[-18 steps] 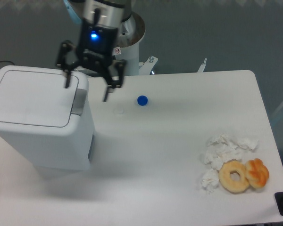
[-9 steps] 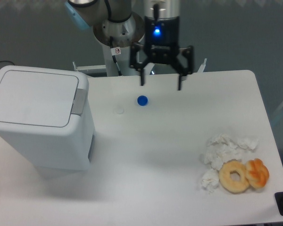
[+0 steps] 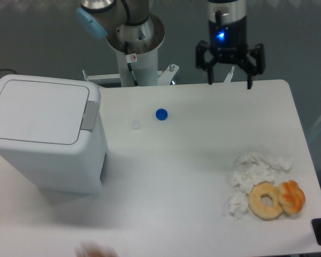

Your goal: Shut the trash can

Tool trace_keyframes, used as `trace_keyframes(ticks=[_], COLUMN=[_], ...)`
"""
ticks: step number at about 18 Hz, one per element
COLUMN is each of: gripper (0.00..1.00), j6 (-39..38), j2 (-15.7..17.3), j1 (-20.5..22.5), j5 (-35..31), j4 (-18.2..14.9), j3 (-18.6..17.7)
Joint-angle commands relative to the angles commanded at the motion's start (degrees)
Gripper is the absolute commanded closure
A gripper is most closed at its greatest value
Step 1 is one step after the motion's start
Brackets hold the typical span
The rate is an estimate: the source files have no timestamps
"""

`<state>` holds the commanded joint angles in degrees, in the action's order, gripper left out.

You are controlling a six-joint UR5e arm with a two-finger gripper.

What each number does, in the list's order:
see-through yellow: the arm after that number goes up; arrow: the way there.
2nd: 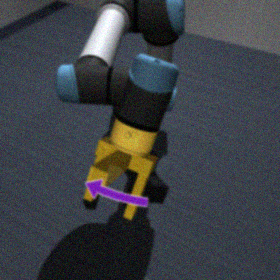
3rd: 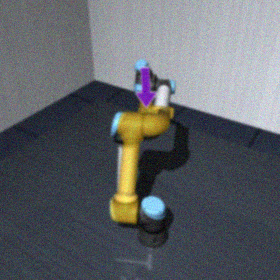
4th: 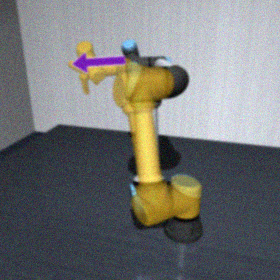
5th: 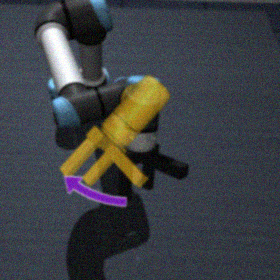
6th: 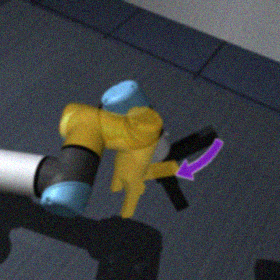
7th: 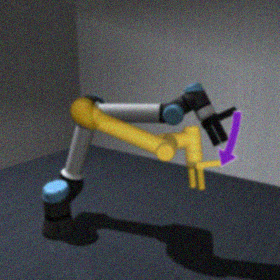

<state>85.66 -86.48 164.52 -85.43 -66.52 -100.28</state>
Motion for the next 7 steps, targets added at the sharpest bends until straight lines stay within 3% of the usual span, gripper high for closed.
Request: trace_keyframes(ticks=[3,7], gripper=[0.00,0.00], j6=[7.31,7.94], j2=[-0.09,0.00], j1=[1.59,2.12], j5=[-0.26,-0.53], j4=[-2.64,-3.62], j3=[-0.09,-0.09])
